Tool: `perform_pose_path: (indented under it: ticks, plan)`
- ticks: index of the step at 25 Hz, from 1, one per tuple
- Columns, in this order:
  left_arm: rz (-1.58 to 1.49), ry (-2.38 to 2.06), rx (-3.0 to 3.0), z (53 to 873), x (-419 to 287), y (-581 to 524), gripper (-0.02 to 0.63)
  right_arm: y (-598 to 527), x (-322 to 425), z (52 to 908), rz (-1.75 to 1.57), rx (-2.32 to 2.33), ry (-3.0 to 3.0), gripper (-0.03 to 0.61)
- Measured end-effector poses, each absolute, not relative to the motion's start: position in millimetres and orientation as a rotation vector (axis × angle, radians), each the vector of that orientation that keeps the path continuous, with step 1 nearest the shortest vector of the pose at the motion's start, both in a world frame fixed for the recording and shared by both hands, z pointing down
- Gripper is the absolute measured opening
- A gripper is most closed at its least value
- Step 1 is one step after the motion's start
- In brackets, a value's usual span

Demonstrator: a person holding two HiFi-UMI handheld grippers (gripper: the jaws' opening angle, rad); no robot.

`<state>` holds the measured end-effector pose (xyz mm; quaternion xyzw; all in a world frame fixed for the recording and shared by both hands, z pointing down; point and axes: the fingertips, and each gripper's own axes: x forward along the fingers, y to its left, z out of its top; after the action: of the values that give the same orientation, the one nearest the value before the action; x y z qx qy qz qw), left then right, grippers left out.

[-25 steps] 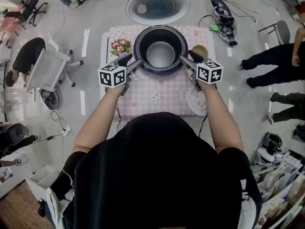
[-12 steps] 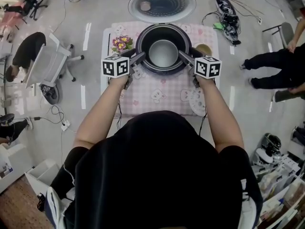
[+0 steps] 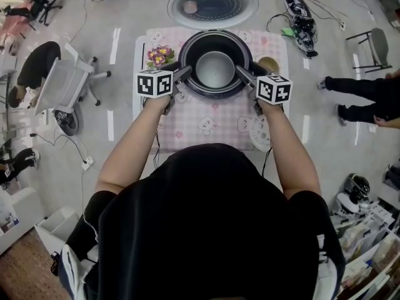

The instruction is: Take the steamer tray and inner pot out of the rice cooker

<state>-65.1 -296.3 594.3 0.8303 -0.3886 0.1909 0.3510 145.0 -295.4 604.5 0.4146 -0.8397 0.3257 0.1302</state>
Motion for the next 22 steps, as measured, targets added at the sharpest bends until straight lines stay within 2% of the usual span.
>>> perform_pose_path:
  ticks: [6,14,18,22]
  plan:
    - [0.489,-0.974,2.075,598,-54,-303,0.199,-296,146,606,0.959,1.237,-2.430,0.227]
    - [0.048,-0.948,1.760,591,-60,-312,0.193,-302,156,602,1.141,1.352,-2.434,0.131]
    - [-0.183,-0.918,1.620,590,-69,-316,0.178,-303,159,598,1.193,1.364,-2.446,0.110]
    - [-0.192,-0.910,1.608,594,-71,-314,0.148,-304,160,597,1.247,1.370,-2.447,0.094]
